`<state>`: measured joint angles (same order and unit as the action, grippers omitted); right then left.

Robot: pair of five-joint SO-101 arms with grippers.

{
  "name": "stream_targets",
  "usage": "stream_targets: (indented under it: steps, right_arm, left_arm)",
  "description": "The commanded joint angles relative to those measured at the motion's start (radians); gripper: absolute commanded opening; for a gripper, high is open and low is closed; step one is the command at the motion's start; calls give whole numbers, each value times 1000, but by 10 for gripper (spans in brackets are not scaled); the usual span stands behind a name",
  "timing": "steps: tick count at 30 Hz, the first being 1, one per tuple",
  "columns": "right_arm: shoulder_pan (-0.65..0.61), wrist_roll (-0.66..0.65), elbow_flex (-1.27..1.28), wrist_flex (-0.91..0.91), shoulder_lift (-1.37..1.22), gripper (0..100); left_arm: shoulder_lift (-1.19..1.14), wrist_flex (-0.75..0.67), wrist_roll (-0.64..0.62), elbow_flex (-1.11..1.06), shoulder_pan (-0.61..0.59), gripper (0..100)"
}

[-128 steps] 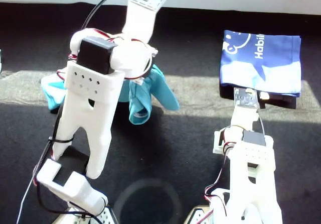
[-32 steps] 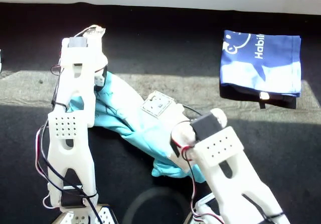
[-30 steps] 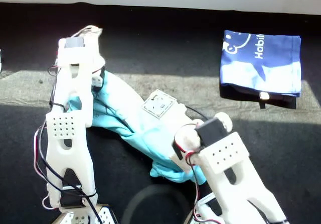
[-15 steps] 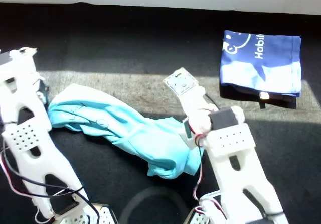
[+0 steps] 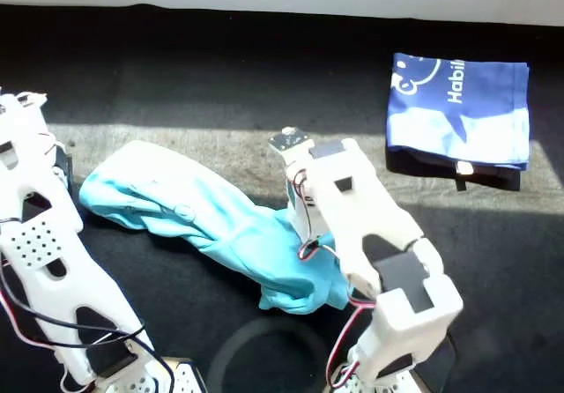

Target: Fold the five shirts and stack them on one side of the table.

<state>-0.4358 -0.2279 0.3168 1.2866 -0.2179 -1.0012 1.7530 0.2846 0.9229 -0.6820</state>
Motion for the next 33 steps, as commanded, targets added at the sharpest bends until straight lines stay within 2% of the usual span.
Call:
stream_targets:
  steps: [1,3,7,14,24,33]
  right_arm:
    - [-10,-12,-99,39,-74,313]
    - [-12,-14,-120,45,-88,253]
    - [-5,-14,-166,48,-88,7]
    - [10,-17,-311,188,-88,7]
    - [211,-150,-958,371,-93,7]
    - [219,-173,-1242,443,-90,7]
  left_arm:
    - [130,11,-44,7,56,11]
    - [173,11,-49,7,91,11]
    - [216,9,-51,5,171,11]
    - [214,9,-51,4,274,11]
    - [216,8,-54,7,337,11]
    - [222,6,-190,8,358,11]
